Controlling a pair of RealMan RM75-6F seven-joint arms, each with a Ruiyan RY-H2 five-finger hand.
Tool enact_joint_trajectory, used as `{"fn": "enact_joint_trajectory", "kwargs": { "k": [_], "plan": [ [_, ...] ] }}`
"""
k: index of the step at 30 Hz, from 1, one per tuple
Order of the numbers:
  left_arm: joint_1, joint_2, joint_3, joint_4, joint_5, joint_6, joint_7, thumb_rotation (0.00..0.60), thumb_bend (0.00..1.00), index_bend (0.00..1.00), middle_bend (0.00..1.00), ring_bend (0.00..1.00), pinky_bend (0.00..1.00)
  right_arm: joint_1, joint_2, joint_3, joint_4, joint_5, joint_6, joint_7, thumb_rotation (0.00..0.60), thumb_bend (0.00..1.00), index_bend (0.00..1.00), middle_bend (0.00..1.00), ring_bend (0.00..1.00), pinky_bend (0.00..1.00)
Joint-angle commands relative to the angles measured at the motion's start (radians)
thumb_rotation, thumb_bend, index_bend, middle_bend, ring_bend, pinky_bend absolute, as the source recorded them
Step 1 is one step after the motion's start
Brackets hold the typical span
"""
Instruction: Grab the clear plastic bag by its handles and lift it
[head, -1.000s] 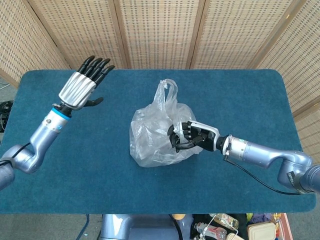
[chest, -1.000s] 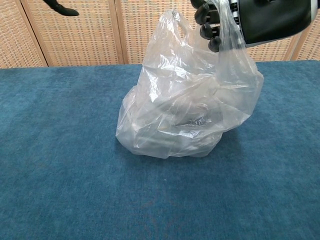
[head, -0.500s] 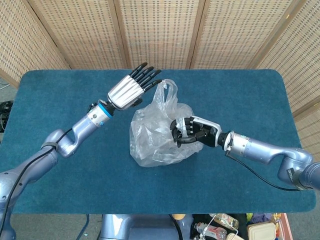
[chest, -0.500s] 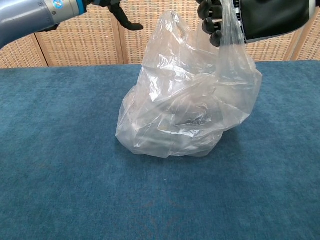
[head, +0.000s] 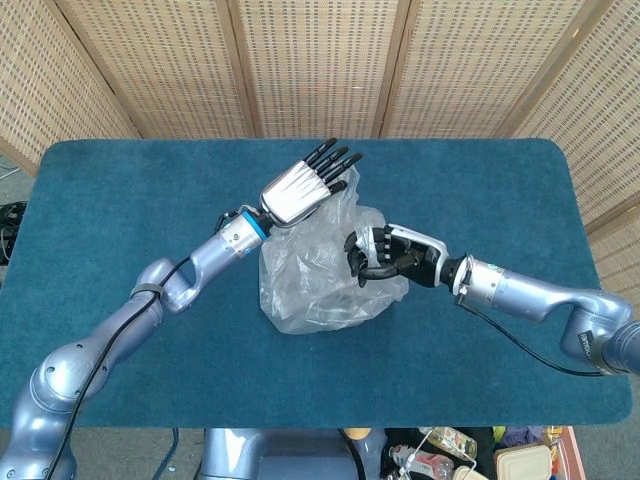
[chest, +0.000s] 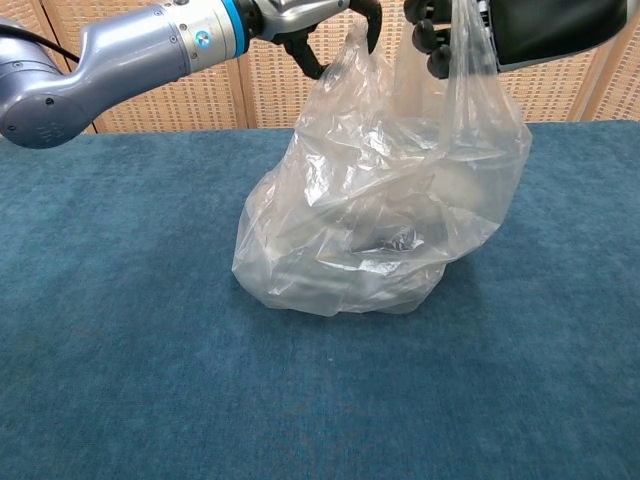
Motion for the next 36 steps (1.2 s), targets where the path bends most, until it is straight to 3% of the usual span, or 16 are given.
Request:
{"fn": "enact_joint_trajectory", "kwargs": {
  "k": [1,10,18,25,36],
  "plan": [
    [-0.014,-0.025,-0.007,0.029,-0.029,0.005,0.0,0.6,0.49,0.64,0.0,0.0,0.01,0.0,0.004,-0.002,0.001,-0.001,0.001,-0.001,0.6,0.0,0.44,0.56,0.5,0.51],
    [0.013,0.019,0.016,0.011,-0.036,0.132,-0.014,0.6,0.54,0.74,0.0,0.0,0.02,0.002,0.01,-0.004,-0.009,0.012,-0.015,-0.015,0.6,0.0,0.44,0.56,0.5,0.51],
    [0.08,0.153,0.065,-0.094,0.008,0.301,-0.029,0.6,0.54,0.74,0.0,0.0,0.04,-0.011,0.004,0.008,-0.008,0.076,-0.067,-0.032,0.6,0.0,0.44,0.56,0.49,0.51],
    [0.136,0.261,0.104,-0.196,0.037,0.389,-0.029,0.6,0.54,0.73,0.0,0.0,0.04,-0.027,-0.004,0.048,-0.031,0.154,-0.118,-0.074,0.6,0.0,0.44,0.56,0.49,0.51],
    [0.186,0.321,0.129,-0.325,0.07,0.483,0.003,0.6,0.53,0.72,0.0,0.0,0.04,-0.048,-0.026,0.149,-0.103,0.319,-0.211,-0.209,0.6,0.0,0.43,0.56,0.46,0.48]
  ]
}}
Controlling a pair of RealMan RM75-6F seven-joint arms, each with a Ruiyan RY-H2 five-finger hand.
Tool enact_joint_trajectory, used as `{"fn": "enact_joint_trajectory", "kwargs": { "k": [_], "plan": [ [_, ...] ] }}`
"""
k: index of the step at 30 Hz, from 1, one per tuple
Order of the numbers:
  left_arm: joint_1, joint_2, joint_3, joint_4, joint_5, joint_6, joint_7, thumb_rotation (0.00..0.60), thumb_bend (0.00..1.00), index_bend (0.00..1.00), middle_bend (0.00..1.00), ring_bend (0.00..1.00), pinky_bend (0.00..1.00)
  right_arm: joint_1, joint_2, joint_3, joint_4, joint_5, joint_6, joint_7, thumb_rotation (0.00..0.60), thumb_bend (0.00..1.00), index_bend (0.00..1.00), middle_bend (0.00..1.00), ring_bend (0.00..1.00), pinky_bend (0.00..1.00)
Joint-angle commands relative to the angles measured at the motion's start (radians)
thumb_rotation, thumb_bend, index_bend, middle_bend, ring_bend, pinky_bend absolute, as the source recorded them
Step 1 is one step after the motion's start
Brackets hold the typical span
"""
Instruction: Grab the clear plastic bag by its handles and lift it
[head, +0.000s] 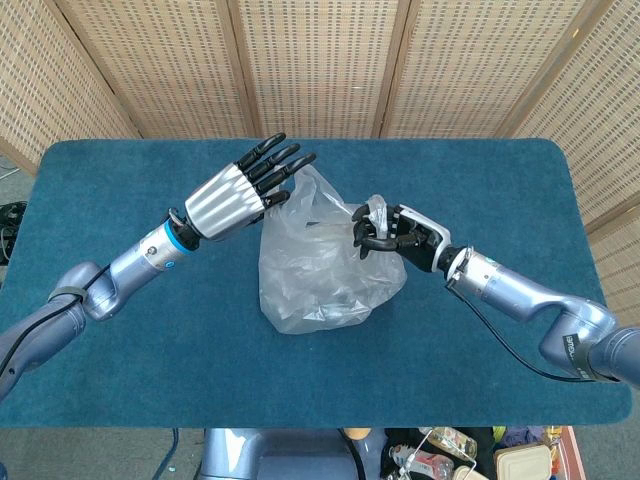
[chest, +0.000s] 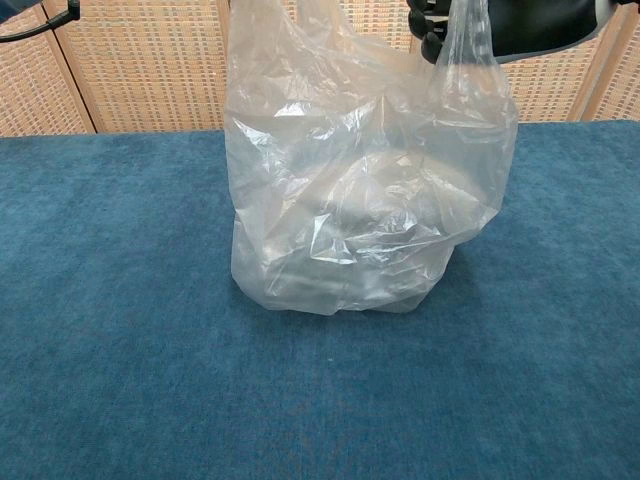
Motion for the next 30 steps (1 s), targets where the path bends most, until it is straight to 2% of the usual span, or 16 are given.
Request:
{"fn": "enact_joint_trajectory", "kwargs": {
  "k": [1,11,18,24,30],
  "plan": [
    [0.008,0.016,0.003,-0.045,0.01,0.019,0.015,0.6,0.53,0.71,0.0,0.0,0.04,-0.012,-0.013,0.046,-0.03,0.075,-0.041,-0.062,0.6,0.0,0.43,0.56,0.46,0.48],
    [0.005,0.061,-0.005,-0.174,0.016,0.0,0.081,0.6,0.53,0.71,0.0,0.0,0.04,-0.038,-0.024,0.143,-0.106,0.221,-0.129,-0.245,0.6,0.0,0.41,0.53,0.4,0.45],
    [-0.001,0.059,-0.023,-0.209,0.007,-0.015,0.098,0.6,0.52,0.69,0.0,0.0,0.04,-0.072,-0.04,0.214,-0.137,0.288,-0.177,-0.344,0.6,0.0,0.4,0.49,0.35,0.44],
    [-0.004,0.046,-0.027,-0.223,-0.003,-0.042,0.101,0.6,0.52,0.69,0.0,0.0,0.04,-0.113,-0.06,0.286,-0.149,0.312,-0.175,-0.379,0.6,0.0,0.39,0.48,0.34,0.44],
    [-0.01,0.031,-0.042,-0.223,-0.017,-0.057,0.102,0.6,0.52,0.68,0.0,0.0,0.04,-0.137,-0.08,0.332,-0.15,0.31,-0.179,-0.394,0.6,0.0,0.36,0.42,0.28,0.34]
  ]
}}
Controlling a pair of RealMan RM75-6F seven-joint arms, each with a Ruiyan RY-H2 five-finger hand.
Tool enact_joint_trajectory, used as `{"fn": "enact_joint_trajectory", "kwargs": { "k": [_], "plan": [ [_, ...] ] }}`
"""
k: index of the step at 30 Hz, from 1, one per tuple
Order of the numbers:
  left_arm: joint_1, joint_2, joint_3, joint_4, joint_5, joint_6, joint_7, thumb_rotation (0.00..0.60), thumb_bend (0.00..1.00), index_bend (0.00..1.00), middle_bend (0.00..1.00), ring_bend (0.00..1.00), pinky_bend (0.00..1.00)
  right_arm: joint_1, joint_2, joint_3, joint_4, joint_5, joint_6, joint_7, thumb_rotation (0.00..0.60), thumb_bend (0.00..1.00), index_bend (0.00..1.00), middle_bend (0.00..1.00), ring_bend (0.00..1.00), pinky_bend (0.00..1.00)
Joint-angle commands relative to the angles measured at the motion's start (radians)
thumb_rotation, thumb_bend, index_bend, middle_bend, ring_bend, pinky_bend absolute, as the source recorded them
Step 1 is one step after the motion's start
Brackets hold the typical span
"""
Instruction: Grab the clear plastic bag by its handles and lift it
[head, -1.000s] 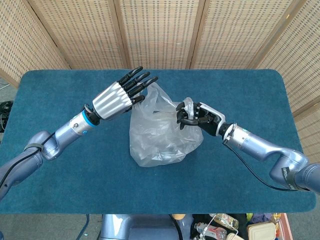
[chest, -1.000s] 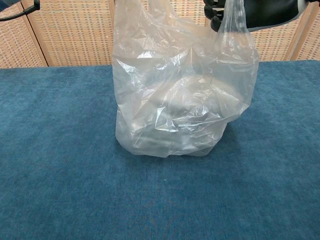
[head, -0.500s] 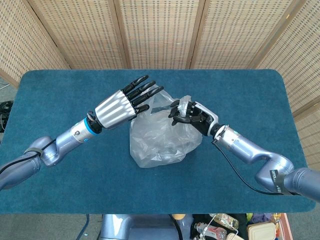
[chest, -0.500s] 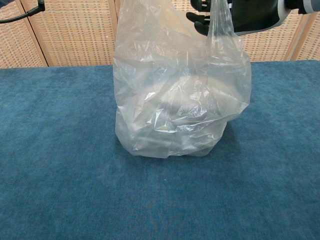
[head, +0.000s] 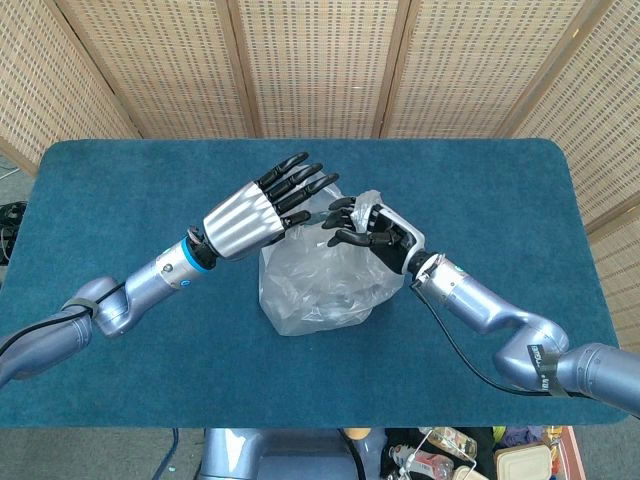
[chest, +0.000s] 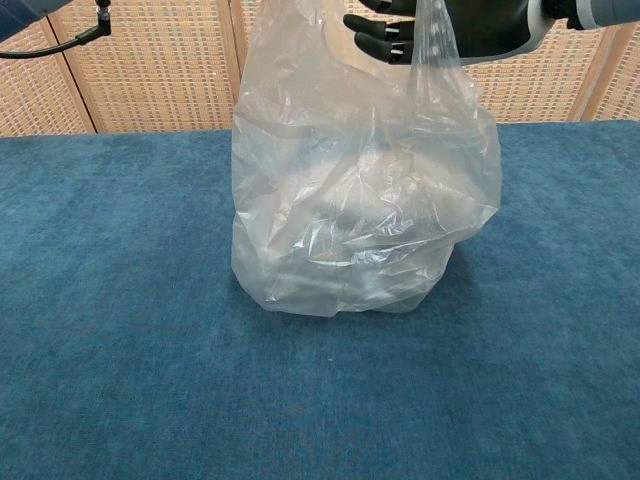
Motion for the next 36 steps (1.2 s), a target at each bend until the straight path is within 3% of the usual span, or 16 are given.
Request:
{"fn": "enact_joint_trajectory", "kwargs": {
  "k": [1,6,22,36],
  "plan": [
    [-0.004,-0.007,-0.01,0.001,-0.009,-0.007,0.001,0.6,0.52,0.68,0.0,0.0,0.04,-0.015,-0.013,0.026,0.002,-0.003,-0.01,-0.014,0.6,0.0,0.35,0.41,0.27,0.33],
    [-0.005,-0.012,-0.018,0.001,-0.014,-0.012,0.0,0.6,0.52,0.68,0.0,0.0,0.04,-0.031,-0.03,0.062,0.007,0.0,-0.044,-0.044,0.6,0.0,0.33,0.37,0.23,0.31],
    [-0.015,-0.032,-0.042,-0.034,-0.041,-0.048,0.001,0.6,0.52,0.67,0.0,0.0,0.04,-0.08,-0.097,0.19,0.023,-0.029,-0.106,-0.038,0.6,0.0,0.32,0.37,0.23,0.31],
    [-0.017,-0.034,-0.058,-0.047,-0.054,-0.06,0.005,0.6,0.52,0.67,0.0,0.0,0.04,-0.085,-0.149,0.246,0.073,0.006,-0.135,-0.089,0.6,0.0,0.32,0.37,0.23,0.3]
  ]
}}
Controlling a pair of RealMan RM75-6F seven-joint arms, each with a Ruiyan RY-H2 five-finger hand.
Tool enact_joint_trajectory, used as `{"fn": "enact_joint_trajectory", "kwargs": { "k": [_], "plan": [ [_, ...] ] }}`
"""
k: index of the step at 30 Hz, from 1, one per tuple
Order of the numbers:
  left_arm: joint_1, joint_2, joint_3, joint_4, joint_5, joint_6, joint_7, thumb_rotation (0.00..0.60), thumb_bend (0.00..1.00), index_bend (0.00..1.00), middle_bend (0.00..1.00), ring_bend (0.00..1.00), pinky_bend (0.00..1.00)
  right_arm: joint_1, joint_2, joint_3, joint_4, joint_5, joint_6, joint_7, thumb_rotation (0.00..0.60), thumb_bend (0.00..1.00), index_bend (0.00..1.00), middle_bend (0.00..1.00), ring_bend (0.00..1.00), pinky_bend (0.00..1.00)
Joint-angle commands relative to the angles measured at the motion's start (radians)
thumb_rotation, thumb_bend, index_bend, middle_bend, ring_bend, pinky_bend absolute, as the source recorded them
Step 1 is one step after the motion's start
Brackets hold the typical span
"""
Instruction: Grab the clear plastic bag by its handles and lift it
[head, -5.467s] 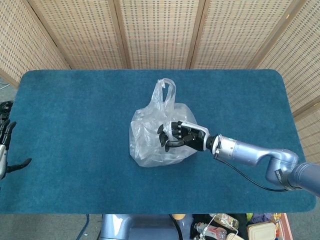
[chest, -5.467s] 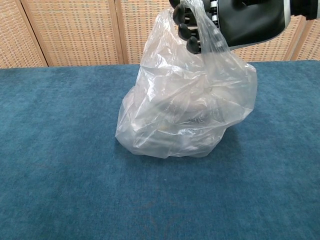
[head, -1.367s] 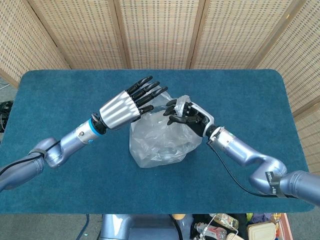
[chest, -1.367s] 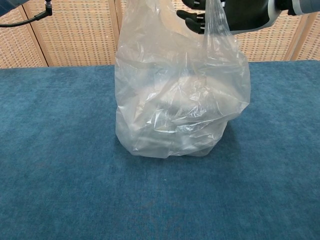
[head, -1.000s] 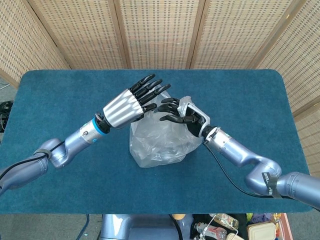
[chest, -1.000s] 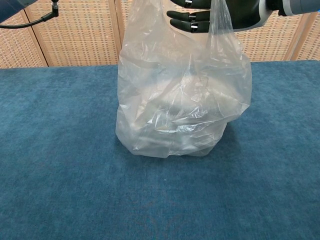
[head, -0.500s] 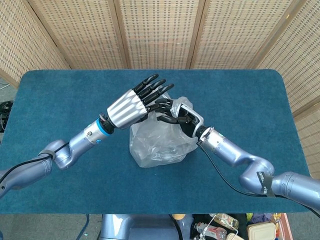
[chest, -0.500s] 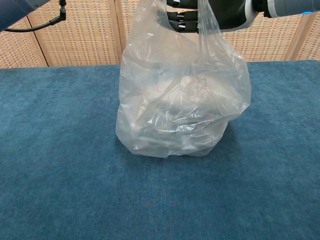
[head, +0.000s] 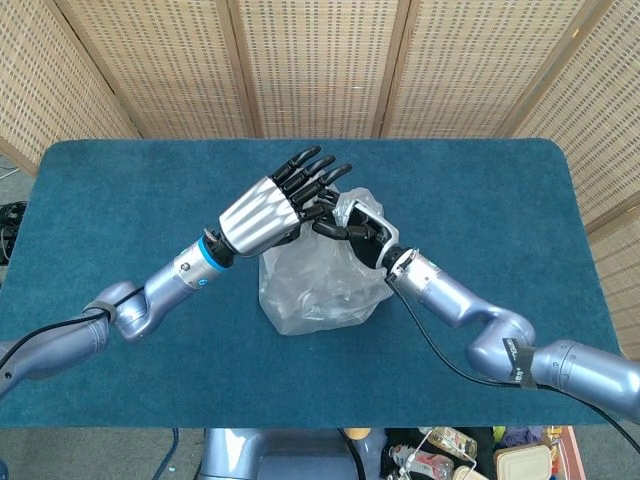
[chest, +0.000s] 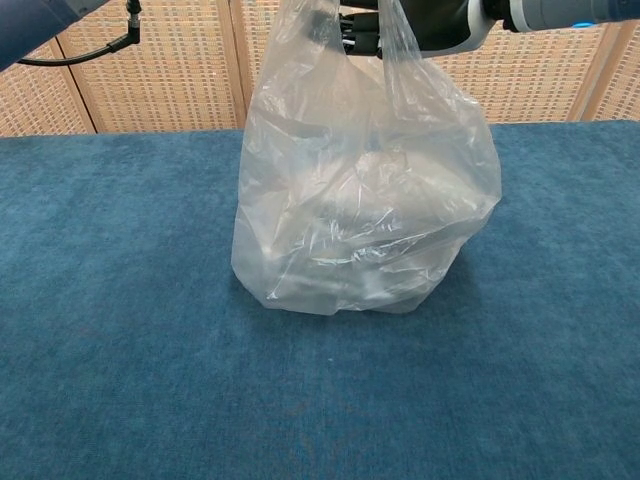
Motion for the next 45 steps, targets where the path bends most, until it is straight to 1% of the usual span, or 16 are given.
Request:
{"fn": "enact_joint_trajectory", "kwargs": {
  "k": [1,12,14,18,20,23,28,32,37,45],
  "plan": [
    [0.001,0.003,-0.001,0.001,0.001,0.002,0.0,0.6,0.52,0.67,0.0,0.0,0.04,-0.001,-0.009,0.01,0.011,0.02,-0.012,-0.026,0.6,0.0,0.32,0.37,0.23,0.3],
    [0.012,0.009,0.004,-0.007,0.0,-0.002,-0.005,0.6,0.52,0.66,0.0,0.0,0.03,-0.037,-0.032,0.074,0.009,0.085,-0.029,-0.104,0.6,0.0,0.32,0.37,0.23,0.3],
    [0.011,0.008,0.004,-0.008,0.002,-0.003,-0.002,0.6,0.52,0.66,0.0,0.0,0.03,-0.046,-0.04,0.092,0.004,0.091,-0.027,-0.103,0.6,0.0,0.32,0.37,0.23,0.3],
    [0.01,0.005,0.001,-0.005,0.002,-0.003,0.001,0.6,0.52,0.66,0.0,0.0,0.03,-0.057,-0.046,0.111,0.001,0.086,-0.046,-0.114,0.6,0.0,0.32,0.37,0.23,0.3],
    [0.01,0.002,-0.001,-0.003,-0.001,-0.006,-0.003,0.6,0.52,0.66,0.0,0.0,0.03,-0.065,-0.049,0.122,-0.004,0.082,-0.056,-0.113,0.6,0.0,0.32,0.37,0.25,0.3],
    [0.01,-0.001,-0.003,-0.003,-0.003,-0.007,-0.004,0.6,0.52,0.66,0.0,0.0,0.03,-0.077,-0.054,0.138,-0.008,0.066,-0.065,-0.112,0.6,0.0,0.32,0.41,0.3,0.3],
    [0.009,-0.004,-0.007,-0.003,-0.006,-0.008,-0.006,0.6,0.52,0.66,0.0,0.0,0.03,-0.086,-0.059,0.154,-0.007,0.046,-0.084,-0.113,0.6,0.0,0.32,0.42,0.32,0.3],
    [0.008,-0.003,-0.012,-0.009,-0.008,-0.007,-0.008,0.6,0.52,0.66,0.0,0.0,0.03,-0.087,-0.062,0.156,-0.002,0.029,-0.104,-0.128,0.6,0.0,0.32,0.42,0.31,0.3],
    [0.006,-0.002,-0.014,-0.01,-0.009,-0.012,-0.002,0.6,0.52,0.66,0.0,0.0,0.03,-0.092,-0.066,0.166,-0.005,0.019,-0.118,-0.13,0.6,0.0,0.37,0.42,0.32,0.3],
    [0.003,-0.003,-0.017,-0.012,-0.016,-0.025,0.001,0.6,0.52,0.65,0.0,0.0,0.03,-0.107,-0.071,0.187,-0.012,-0.009,-0.132,-0.11,0.6,0.0,0.39,0.46,0.35,0.3]
  ]
}}
